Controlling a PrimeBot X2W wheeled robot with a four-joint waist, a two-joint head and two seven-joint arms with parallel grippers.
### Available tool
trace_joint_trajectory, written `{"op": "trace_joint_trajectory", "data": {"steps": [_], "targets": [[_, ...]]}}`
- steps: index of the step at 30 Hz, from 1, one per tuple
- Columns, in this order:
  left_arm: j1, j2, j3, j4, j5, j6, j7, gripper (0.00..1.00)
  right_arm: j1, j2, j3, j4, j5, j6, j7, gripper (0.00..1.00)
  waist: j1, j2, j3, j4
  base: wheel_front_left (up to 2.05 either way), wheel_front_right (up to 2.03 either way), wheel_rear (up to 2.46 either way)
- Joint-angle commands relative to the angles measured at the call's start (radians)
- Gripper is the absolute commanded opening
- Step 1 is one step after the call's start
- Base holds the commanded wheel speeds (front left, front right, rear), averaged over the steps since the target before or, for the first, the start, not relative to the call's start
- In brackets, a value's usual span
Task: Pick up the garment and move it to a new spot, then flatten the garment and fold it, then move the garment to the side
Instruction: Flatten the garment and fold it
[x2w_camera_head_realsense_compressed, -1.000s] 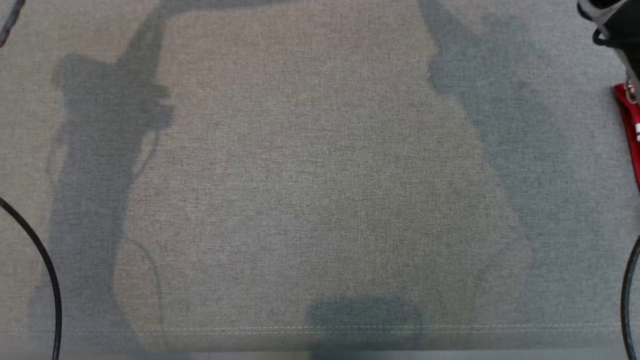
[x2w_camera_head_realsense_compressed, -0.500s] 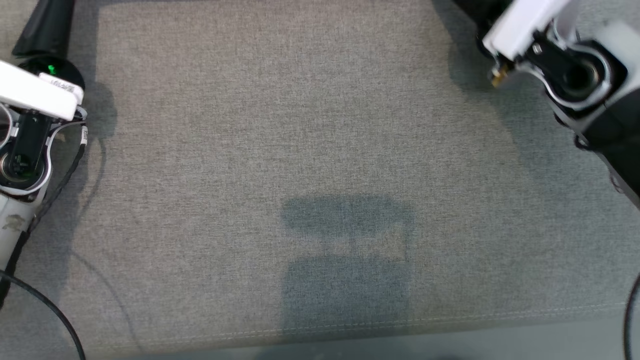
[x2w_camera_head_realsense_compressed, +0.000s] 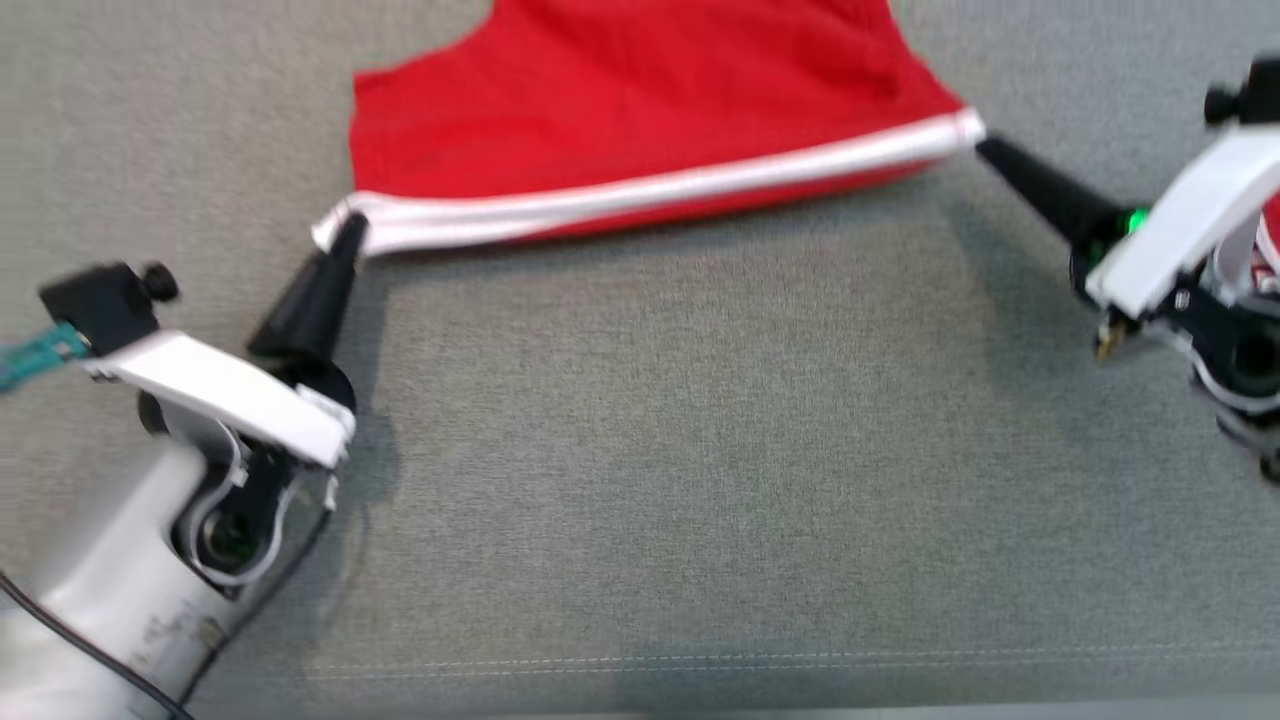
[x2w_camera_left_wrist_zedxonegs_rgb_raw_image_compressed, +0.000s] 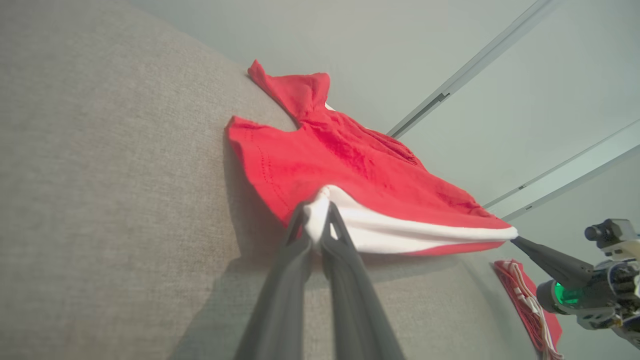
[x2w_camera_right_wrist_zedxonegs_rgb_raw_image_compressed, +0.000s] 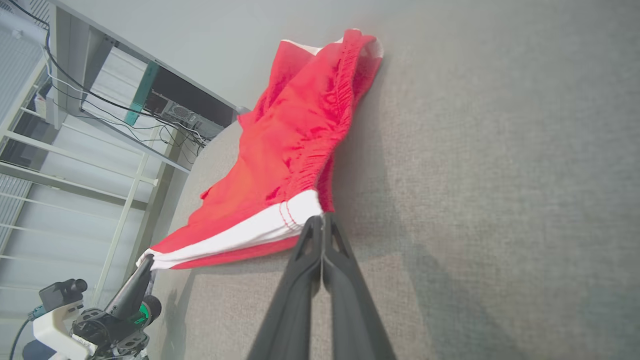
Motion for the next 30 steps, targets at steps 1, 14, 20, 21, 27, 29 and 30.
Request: {"op": "trace_joint_trajectory", "data": {"steps": [1,14,20,21,27,29,30], "targets": [[0.024,0.029,0.045,0.000,0.030,-0.007,-0.013,0.00,0.077,-0.046,0.009,-0.019,-0.007,0.000,-0.024,0.00,-0.0001,0.0000,-0.072,0.025,0.00,0.00,0.00],[0.298,-0.085,0.116,0.055,0.269,-0.007,-0.013,0.00,0.389,-0.043,0.074,-0.031,-0.005,0.000,-0.181,0.00,-0.0001,0.0000,-0.269,0.037,0.00,0.00,0.00],[0.376,-0.118,0.153,0.067,0.322,-0.007,-0.013,0.00,0.461,-0.038,0.090,-0.028,-0.005,0.000,-0.199,0.00,-0.0001,0.0000,-0.324,0.030,0.00,0.00,0.00],[0.391,-0.125,0.160,0.066,0.329,-0.007,-0.013,0.00,0.474,-0.038,0.094,-0.028,-0.008,0.000,-0.202,0.00,-0.0001,0.0000,-0.332,0.029,0.00,0.00,0.00],[0.453,-0.155,0.201,0.061,0.367,-0.007,-0.013,0.00,0.523,-0.034,0.103,-0.016,-0.030,0.000,-0.238,0.10,-0.0001,0.0000,-0.349,0.024,0.00,0.00,0.00],[0.461,-0.161,0.215,0.065,0.386,-0.007,-0.013,0.83,0.522,-0.030,0.112,0.004,-0.060,0.000,-0.254,1.00,-0.0001,0.0000,-0.351,0.024,0.00,0.00,0.00],[0.465,-0.164,0.223,0.071,0.395,-0.007,-0.013,1.00,0.521,-0.028,0.112,0.014,-0.072,0.000,-0.264,1.00,-0.0001,0.0000,-0.352,0.024,0.00,0.00,0.00]]}}
